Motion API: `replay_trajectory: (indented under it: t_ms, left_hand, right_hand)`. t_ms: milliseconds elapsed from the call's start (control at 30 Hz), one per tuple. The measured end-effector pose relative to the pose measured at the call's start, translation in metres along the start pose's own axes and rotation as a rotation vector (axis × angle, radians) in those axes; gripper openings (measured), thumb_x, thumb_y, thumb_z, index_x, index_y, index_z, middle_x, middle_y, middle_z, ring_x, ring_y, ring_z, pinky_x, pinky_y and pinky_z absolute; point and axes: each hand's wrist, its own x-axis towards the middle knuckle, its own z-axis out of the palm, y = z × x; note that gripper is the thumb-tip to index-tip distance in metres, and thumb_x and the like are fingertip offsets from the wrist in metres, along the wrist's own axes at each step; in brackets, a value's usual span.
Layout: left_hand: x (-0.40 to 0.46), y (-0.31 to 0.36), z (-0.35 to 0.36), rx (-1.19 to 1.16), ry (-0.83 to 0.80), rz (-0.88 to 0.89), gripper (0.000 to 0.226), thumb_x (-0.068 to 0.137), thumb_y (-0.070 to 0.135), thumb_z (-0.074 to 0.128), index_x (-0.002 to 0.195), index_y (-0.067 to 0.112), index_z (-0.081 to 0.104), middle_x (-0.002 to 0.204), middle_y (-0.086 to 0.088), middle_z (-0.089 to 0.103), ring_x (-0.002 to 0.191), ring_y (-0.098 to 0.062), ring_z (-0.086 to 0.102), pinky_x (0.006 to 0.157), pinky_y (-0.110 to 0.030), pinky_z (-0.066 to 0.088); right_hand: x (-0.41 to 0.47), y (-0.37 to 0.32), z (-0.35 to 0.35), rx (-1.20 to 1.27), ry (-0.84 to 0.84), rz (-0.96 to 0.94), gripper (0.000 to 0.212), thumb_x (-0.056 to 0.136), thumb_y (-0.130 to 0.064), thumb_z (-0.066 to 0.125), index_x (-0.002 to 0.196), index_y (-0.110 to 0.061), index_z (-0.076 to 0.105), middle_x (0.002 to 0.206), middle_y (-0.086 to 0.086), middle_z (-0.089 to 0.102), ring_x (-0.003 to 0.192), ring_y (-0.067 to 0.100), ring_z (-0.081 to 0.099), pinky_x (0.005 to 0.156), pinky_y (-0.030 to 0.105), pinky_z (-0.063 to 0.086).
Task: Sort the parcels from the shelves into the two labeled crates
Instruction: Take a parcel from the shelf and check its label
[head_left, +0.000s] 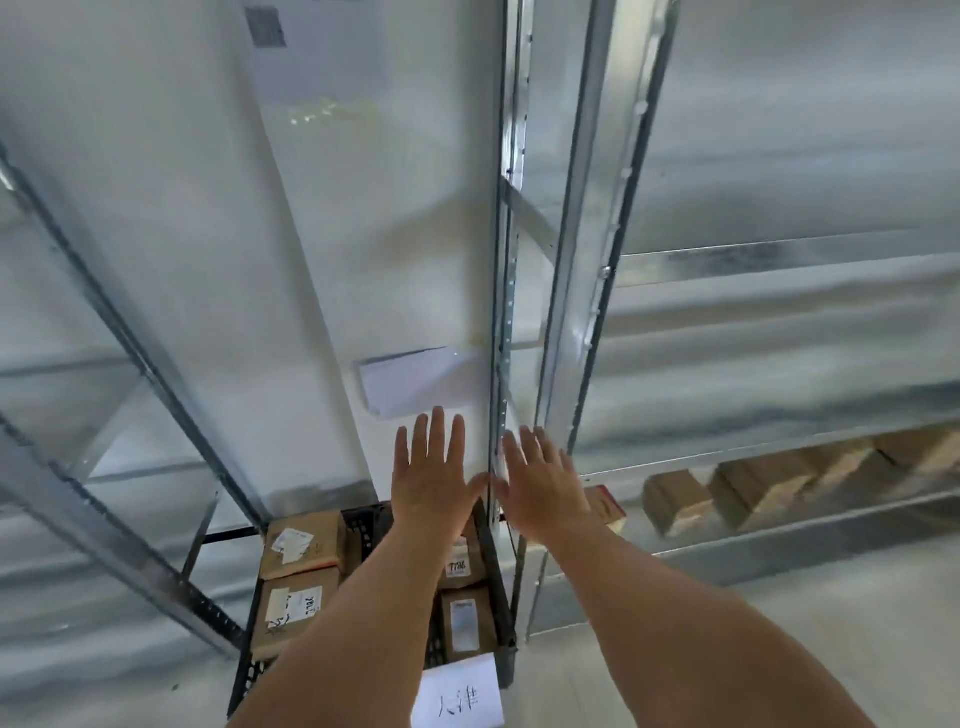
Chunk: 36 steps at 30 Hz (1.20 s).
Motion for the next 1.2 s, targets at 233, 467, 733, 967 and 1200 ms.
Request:
replay_trajectory:
  t_ms: [233,467,733,967,1200]
  left_hand:
    - [-0.051,0.119,-0.073,-0.01,0.152,0.023,0.076,0.101,0.063,0.01,0.156,0.021,-0.022,0.163,-0.008,-0.027,0.152,-0.028,-0.021,0.122,-0.049,-0.015]
    - [-0.065,0.26,-0.134,-0.073,0.236,0.119,0.075,0.101,0.064,0.013,0.159,0.023,-0.013,0.165,-0.007,-0.024,0.153,-0.026,-0.02,0.123,-0.047,-0.011]
    - [-0.034,0.413,-0.16,-0.057,0.288,0.285,0.075,0.102,0.063,0.015,0.16,0.02,-0.003,0.168,-0.009,-0.012,0.155,-0.027,-0.008,0.123,-0.049,-0.006]
    - [0.045,0.546,-0.15,-0.064,0.23,0.325,0.074,0.102,0.063,0.012,0.16,0.021,-0.007,0.167,-0.008,-0.016,0.154,-0.027,-0.013,0.124,-0.049,-0.008]
    - [0.13,0.693,-0.16,-0.127,0.191,0.344,0.074,0.101,0.064,0.014,0.16,0.023,-0.004,0.168,-0.006,-0.013,0.155,-0.026,-0.009,0.124,-0.049,-0.006]
  right_hand:
    - [-0.097,0.133,-0.07,-0.035,0.095,0.093,0.066,0.106,-0.05,0.024,0.161,-0.019,0.001,0.169,0.006,-0.001,0.155,0.029,-0.004,0.124,0.053,0.007]
    - [-0.16,0.272,-0.144,-0.059,0.151,0.255,0.067,0.104,-0.056,0.02,0.161,-0.024,0.003,0.169,0.005,-0.001,0.155,0.029,-0.006,0.122,0.057,0.005]
    - [-0.19,0.407,-0.173,-0.05,0.175,0.42,0.066,0.104,-0.056,0.019,0.16,-0.025,0.006,0.169,0.003,0.001,0.155,0.03,-0.005,0.122,0.057,0.005]
    - [-0.166,0.547,-0.175,-0.074,0.111,0.457,0.067,0.104,-0.057,0.017,0.161,-0.024,0.002,0.169,0.005,-0.002,0.155,0.03,-0.008,0.122,0.059,0.005]
    - [-0.121,0.697,-0.206,-0.102,0.075,0.486,0.068,0.104,-0.059,0.015,0.161,-0.024,0.001,0.169,0.005,-0.002,0.155,0.031,-0.006,0.122,0.059,0.005]
